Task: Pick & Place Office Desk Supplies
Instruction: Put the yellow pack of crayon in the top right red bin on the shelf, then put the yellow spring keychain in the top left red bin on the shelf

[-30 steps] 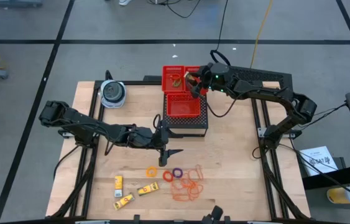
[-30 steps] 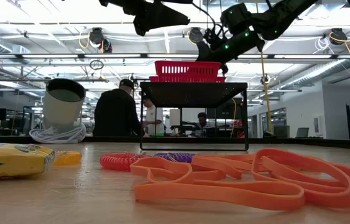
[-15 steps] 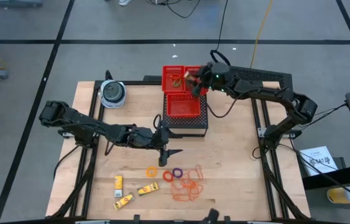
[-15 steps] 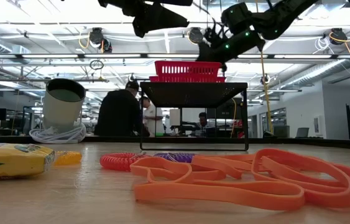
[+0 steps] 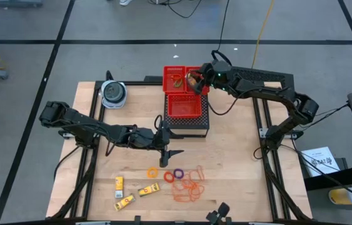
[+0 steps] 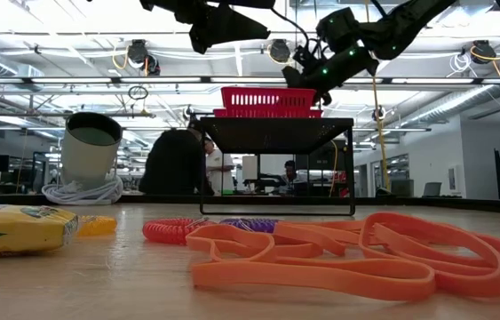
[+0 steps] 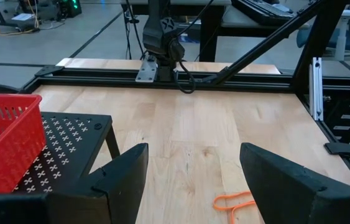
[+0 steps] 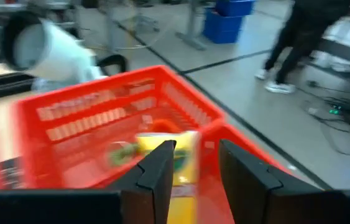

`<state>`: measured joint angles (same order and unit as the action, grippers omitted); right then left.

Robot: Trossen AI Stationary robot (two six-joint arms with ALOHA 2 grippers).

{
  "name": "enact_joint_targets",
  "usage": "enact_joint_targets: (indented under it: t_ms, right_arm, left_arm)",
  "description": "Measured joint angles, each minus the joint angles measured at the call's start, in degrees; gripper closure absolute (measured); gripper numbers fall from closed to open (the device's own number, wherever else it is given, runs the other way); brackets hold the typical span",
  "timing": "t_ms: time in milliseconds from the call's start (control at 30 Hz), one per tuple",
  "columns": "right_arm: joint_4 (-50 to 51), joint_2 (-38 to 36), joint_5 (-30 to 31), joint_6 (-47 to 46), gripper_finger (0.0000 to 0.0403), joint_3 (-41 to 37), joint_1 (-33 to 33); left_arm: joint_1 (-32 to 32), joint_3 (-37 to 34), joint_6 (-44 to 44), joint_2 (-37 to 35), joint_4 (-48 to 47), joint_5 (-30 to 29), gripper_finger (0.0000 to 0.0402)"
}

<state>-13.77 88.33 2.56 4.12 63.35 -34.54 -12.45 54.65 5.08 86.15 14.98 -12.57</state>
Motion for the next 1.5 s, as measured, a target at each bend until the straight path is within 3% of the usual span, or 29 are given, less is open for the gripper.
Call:
enact_joint_targets:
  t_ms: [100, 300, 467, 733, 1067, 1267, 1500]
  right_arm:
    - [-1.0, 0.0, 1.1, 0.0, 0.0293, 0.0, 0.1]
    - [-2.9, 0.0, -13.4, -1.6, 0.0295, 0.0, 1.5]
    - [-2.9, 1.7, -12.5, -1.3, 0.0310, 0.0, 1.6]
    - [-2.3, 4.3, -2.5, 0.4, 0.0336, 0.0, 0.4]
    - [-4.9, 1.8, -2.5, 3.2, 0.0348, 0.0, 2.7]
    - [2.1, -5.0, -2.8, 4.2, 0.0349, 0.0, 6.5]
    - [18.4, -16.0, -2.8, 7.1, 0.0349, 0.0, 13.2]
  left_arm:
    - [0.0, 0.0, 0.0, 0.0, 0.0, 0.0, 0.0135]
    - [0.0, 0.0, 0.0, 0.0, 0.0, 0.0, 0.0135]
    - [0.0, 0.0, -0.2, 0.0, 0.0, 0.0, 0.0135]
    - [0.0, 0.0, 0.2, 0.0, -0.3, 0.0, 0.0135]
    - [0.0, 0.0, 0.7, 0.0, -0.7, 0.1, 0.0135]
    - [-0.1, 0.0, 5.5, -2.5, -10.5, 0.6, 0.0135]
    - [-4.3, 0.0, 22.1, -8.4, -33.2, -0.6, 0.0135]
